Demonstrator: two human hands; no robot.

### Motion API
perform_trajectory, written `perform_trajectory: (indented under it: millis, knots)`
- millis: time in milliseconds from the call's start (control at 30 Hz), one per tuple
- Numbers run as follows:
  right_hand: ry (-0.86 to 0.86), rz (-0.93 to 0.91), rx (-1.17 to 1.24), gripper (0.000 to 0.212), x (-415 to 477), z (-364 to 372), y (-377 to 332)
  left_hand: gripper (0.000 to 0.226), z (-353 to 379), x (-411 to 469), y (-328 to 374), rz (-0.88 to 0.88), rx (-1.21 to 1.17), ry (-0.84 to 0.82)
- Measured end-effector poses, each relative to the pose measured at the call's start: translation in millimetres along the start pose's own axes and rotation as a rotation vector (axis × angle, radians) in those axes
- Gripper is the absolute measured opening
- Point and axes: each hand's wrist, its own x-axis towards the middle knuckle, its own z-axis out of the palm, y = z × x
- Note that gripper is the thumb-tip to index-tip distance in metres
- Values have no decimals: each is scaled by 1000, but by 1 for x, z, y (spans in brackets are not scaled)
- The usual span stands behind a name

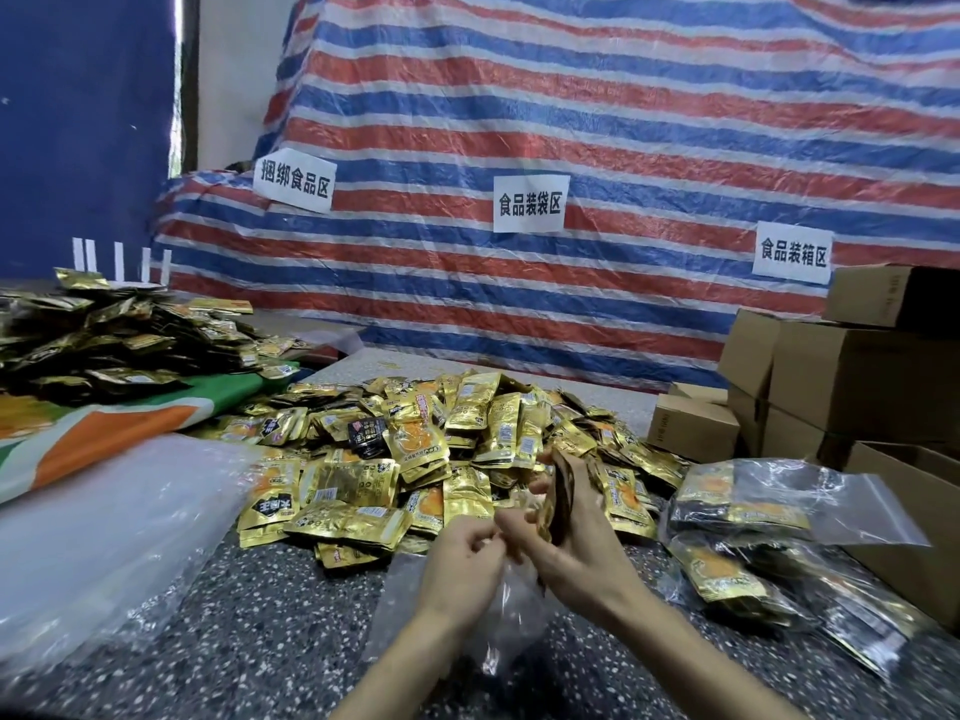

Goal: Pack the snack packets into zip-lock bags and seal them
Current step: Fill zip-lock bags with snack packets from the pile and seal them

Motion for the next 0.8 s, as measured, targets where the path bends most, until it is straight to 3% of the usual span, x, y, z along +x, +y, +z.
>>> perform_trajectory:
  millis: [133, 267, 367, 533, 700, 800]
  knots:
    - [4, 91, 45, 84, 3, -13, -15, 28, -4, 2, 34, 12, 51, 34]
    - [83, 77, 147, 81, 10, -39, -43, 33, -12, 8, 61, -3, -25, 62]
    - [143, 37, 161, 92, 17, -57, -58, 36, -17, 14, 75, 11, -60, 86]
    - [234, 27, 295, 66, 31, -74, -72, 38, -26, 15, 92, 56, -152, 111]
    - [280, 19, 500, 54, 37, -72, -61, 34, -27, 14, 94, 51, -283, 65]
    - [440, 213, 378, 33, 39, -65, -30, 34, -29, 10, 85, 69, -311, 60]
